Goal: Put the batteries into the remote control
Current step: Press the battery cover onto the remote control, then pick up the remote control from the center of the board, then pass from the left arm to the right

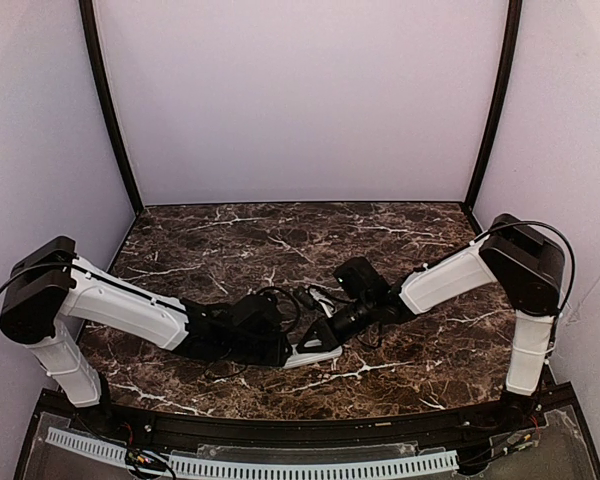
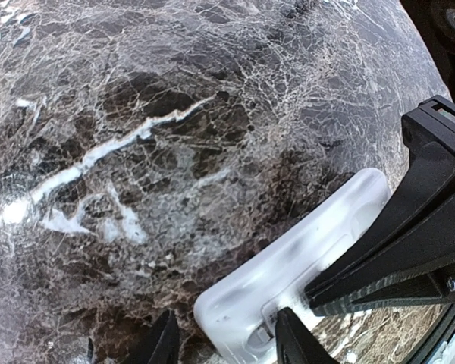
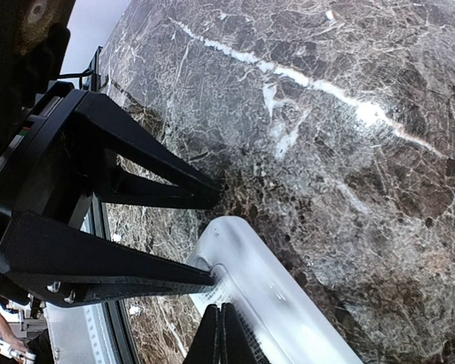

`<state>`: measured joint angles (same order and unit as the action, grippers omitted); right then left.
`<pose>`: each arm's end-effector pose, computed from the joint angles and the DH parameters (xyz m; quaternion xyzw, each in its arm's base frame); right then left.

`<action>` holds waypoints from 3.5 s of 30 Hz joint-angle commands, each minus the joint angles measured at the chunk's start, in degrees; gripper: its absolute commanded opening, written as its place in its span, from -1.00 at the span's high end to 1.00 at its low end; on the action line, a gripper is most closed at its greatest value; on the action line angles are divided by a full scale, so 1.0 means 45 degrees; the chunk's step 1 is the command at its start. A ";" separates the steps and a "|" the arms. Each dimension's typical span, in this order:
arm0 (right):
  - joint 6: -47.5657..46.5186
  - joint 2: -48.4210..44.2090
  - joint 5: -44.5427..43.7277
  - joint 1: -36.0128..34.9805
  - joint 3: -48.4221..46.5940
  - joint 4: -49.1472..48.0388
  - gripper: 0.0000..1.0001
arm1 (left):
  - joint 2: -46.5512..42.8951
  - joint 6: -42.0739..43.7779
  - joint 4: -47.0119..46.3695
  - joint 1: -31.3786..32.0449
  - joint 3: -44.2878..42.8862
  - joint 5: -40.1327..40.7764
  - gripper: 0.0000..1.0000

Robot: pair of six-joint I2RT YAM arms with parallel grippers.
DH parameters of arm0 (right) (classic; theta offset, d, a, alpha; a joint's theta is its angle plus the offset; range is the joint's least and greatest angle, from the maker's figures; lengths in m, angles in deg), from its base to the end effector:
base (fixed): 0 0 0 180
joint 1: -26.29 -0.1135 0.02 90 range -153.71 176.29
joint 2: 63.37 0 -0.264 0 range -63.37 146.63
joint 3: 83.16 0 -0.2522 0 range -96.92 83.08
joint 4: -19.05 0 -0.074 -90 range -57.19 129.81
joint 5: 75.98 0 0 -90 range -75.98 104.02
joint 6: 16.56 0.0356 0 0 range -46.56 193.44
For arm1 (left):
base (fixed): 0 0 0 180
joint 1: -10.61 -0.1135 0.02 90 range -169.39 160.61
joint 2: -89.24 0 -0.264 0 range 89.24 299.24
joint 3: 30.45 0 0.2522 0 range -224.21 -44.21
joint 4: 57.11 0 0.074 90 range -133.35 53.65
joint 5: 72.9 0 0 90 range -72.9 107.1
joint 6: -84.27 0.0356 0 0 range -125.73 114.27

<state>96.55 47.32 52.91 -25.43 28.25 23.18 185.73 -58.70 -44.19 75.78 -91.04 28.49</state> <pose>0.2121 0.3049 0.1179 -0.3364 0.8172 0.4589 0.0915 0.1432 -0.2928 0.1460 0.0643 0.9299 -0.2524 0.2596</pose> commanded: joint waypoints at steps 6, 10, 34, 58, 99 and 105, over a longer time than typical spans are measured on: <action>-0.0155 0.0594 -0.0919 -0.0112 0.0573 0.1611 0.99 | 0.0138 0.0142 0.2549 0.0079 0.0652 -0.0272 0.22; -0.0178 0.0652 -0.0935 -0.0113 0.0597 0.1629 1.00 | 0.0160 0.0270 0.2771 0.0098 0.0717 -0.0306 0.26; -0.0905 -0.2189 -0.0954 0.0065 0.0073 0.2405 0.48 | -0.4196 0.5436 0.0747 -0.0666 0.1593 -0.0966 -0.71; -0.2011 -1.2547 -0.5168 0.2729 0.3479 0.2986 -0.97 | 0.1577 1.4470 0.5999 -0.1134 -0.4831 -0.4608 -0.63; -0.2375 -1.2956 0.0857 0.2993 0.3990 -0.0748 -0.87 | -0.3806 1.2358 -0.2122 -0.2038 -0.1392 -0.9108 0.33; -0.1699 -1.2301 0.2211 0.2730 0.4044 -0.2715 -0.76 | -0.4885 1.0993 -0.5284 -0.2029 -0.0405 -1.0151 0.35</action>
<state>86.59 -9.51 56.41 -12.34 46.55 20.25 165.95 -3.58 -54.59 66.70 -95.02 -11.15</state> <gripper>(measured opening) 0.886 0.493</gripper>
